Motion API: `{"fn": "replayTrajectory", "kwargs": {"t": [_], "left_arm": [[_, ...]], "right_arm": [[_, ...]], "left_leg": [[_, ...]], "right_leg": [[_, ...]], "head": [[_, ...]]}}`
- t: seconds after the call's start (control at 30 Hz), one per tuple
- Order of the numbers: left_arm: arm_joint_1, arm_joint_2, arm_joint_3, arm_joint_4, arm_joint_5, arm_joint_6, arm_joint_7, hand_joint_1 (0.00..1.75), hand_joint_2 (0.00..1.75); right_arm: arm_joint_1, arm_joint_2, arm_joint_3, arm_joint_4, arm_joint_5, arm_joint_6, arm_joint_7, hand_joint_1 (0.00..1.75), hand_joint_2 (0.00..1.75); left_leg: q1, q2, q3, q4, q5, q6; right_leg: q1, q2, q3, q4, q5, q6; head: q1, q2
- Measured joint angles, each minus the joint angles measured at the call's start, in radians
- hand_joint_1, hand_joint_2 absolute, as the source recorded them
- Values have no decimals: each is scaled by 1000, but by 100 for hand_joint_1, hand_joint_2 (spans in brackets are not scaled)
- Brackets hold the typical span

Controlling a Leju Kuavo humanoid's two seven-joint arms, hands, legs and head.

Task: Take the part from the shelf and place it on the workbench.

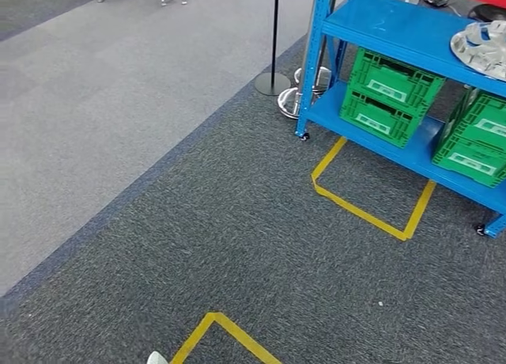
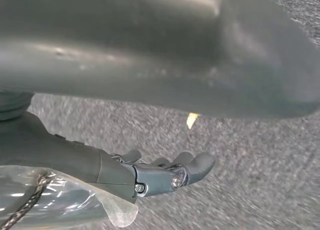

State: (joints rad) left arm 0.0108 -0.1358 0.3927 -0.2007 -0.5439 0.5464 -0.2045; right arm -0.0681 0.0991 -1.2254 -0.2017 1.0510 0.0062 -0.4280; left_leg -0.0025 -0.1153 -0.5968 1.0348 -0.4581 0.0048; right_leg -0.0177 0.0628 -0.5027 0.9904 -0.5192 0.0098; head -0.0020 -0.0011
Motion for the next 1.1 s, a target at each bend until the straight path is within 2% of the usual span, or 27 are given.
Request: {"fn": "replayTrajectory", "kwargs": {"t": [0.03,0.07,0.1,0.13,0.17,0.2,0.23,0.27,0.3,0.37,0.4,0.43,0.47,0.53,0.6,0.63,0.67,0.7,0.73,0.77,0.83,0.87,0.9,0.97,1.0,1.03,1.1], "left_arm": [[0,0,0,0,0,0,0,175,175],[-1,1,0,0,1,0,-1,175,175],[-3,1,0,0,0,0,-5,175,175],[-4,1,0,0,-1,3,-14,175,175],[-4,1,0,0,-5,8,-39,175,175],[-2,1,0,0,-9,15,-75,175,175],[0,2,0,-1,-14,22,-120,175,175],[0,3,0,-4,-19,28,-171,175,175],[-3,3,-1,-8,-25,31,-227,175,175],[-9,1,-21,-64,-45,22,-357,175,175],[-13,-1,-46,-122,-58,6,-415,175,175],[-18,-3,-79,-190,-72,-16,-446,175,175],[-24,-2,-121,-268,-86,-44,-446,175,175],[-40,10,-235,-442,-124,-108,-373,175,175],[-74,31,-375,-615,-162,-164,-280,175,175],[-98,41,-441,-681,-172,-181,-248,175,175],[-118,49,-499,-737,-177,-192,-226,175,175],[-131,56,-548,-786,-179,-198,-213,175,175],[-137,62,-583,-824,-179,-198,-206,175,175],[-138,68,-614,-857,-179,-196,-204,175,175],[-140,78,-663,-903,-176,-191,-209,175,175],[-147,83,-687,-921,-174,-193,-213,175,175],[-159,88,-712,-934,-174,-203,-216,175,175],[-196,98,-771,-951,-180,-241,-207,175,175],[-218,103,-803,-956,-187,-264,-199,175,175],[-242,105,-834,-959,-191,-285,-190,175,175],[-293,104,-895,-962,-186,-318,-175,175,175]], "right_arm": [[1,0,0,0,0,0,0,0,0],[2,0,0,0,0,0,0,0,0],[5,0,0,0,0,0,1,0,0],[7,0,0,0,0,0,1,0,0],[7,0,0,0,0,1,1,0,0],[7,0,0,0,0,2,1,0,0],[6,0,0,0,0,5,1,0,0],[5,0,1,0,1,7,0,0,0],[4,-1,2,0,5,10,-3,0,0],[2,-3,8,0,26,19,-9,0,0],[-2,-4,14,0,41,24,-10,0,0],[-8,-5,23,0,56,30,-9,0,0],[-16,-5,32,0,71,35,-4,0,0],[-33,-5,55,0,97,46,11,0,0],[-43,-5,78,0,116,54,30,0,0],[-45,-5,88,0,121,56,37,0,0],[-47,-5,96,0,124,57,41,0,0],[-49,-5,103,0,126,57,44,0,0],[-51,-5,108,0,127,58,45,0,0],[-52,-5,113,0,127,58,45,0,0],[-53,-5,121,0,129,59,45,0,0],[-53,-6,126,0,131,61,46,0,0],[-53,-6,130,0,134,63,49,0,0],[-58,-3,143,0,143,66,57,0,0],[-61,-1,150,0,147,67,61,0,0],[-65,1,156,0,150,67,65,0,0],[-69,4,167,0,154,70,72,0,0]], "left_leg": [[0,29,-14,30,-20,-6],[2,64,-36,79,-50,-12],[6,88,-65,140,-83,-19],[10,99,-91,198,-108,-27],[15,104,-107,233,-116,-33],[20,108,-107,237,-107,-39],[25,113,-88,204,-82,-43],[28,125,-56,146,-50,-47],[27,148,-22,83,-26,-49],[23,176,17,4,-4,-34],[20,177,18,-4,-6,-23],[19,164,13,-4,-5,-10],[18,154,10,-4,-3,-2],[18,135,6,-6,2,14],[15,112,0,-7,7,27],[12,96,-3,-7,10,32],[8,80,-5,-7,11,35],[5,64,-4,-7,11,36],[2,51,-2,-6,11,37],[0,39,1,-6,11,36],[-2,16,1,-4,10,34],[-1,5,-4,-3,12,30],[1,-7,-10,-2,14,24],[6,-29,-21,-4,22,10],[5,-17,-25,-1,21,5],[3,9,-33,14,12,1],[2,79,-76,103,-36,-8]], "right_leg": [[-3,-17,4,-6,4,-4],[-4,-34,6,-9,5,-6],[-4,-51,7,-9,5,-7],[-4,-70,7,-9,3,-6],[-5,-87,8,-9,2,-5],[-6,-102,8,-8,0,-3],[-8,-116,10,-8,-3,0],[-11,-129,14,-8,-6,5],[-11,-141,14,-8,-11,13],[-7,-163,15,-6,-19,30],[-5,-173,14,-6,-21,37],[-5,-182,19,-7,-22,43],[-7,-185,21,-6,-23,48],[-11,-146,4,36,-52,54],[-10,-87,-62,163,-112,50],[-9,-73,-103,237,-137,47],[-7,-67,-137,290,-146,42],[-4,-63,-155,308,-136,38],[-1,-59,-154,285,-105,32],[1,-50,-136,227,-61,25],[2,-3,-88,95,10,14],[1,17,-70,52,23,13],[1,28,-62,33,24,12],[2,11,-56,22,24,11],[1,-1,-53,17,28,7],[0,-15,-49,11,31,2],[0,-44,-43,5,32,-5]], "head": [[-4,0],[-7,0],[-11,0],[-12,0],[-12,0],[-12,0],[-12,0],[-12,0],[-14,0],[-16,0],[-18,0],[-17,0],[-17,0],[-16,0],[-13,0],[-12,0],[-12,0],[-12,0],[-12,0],[-12,0],[-13,0],[-13,0],[-13,0],[-13,0],[-14,0],[-16,0],[-20,0]]}}
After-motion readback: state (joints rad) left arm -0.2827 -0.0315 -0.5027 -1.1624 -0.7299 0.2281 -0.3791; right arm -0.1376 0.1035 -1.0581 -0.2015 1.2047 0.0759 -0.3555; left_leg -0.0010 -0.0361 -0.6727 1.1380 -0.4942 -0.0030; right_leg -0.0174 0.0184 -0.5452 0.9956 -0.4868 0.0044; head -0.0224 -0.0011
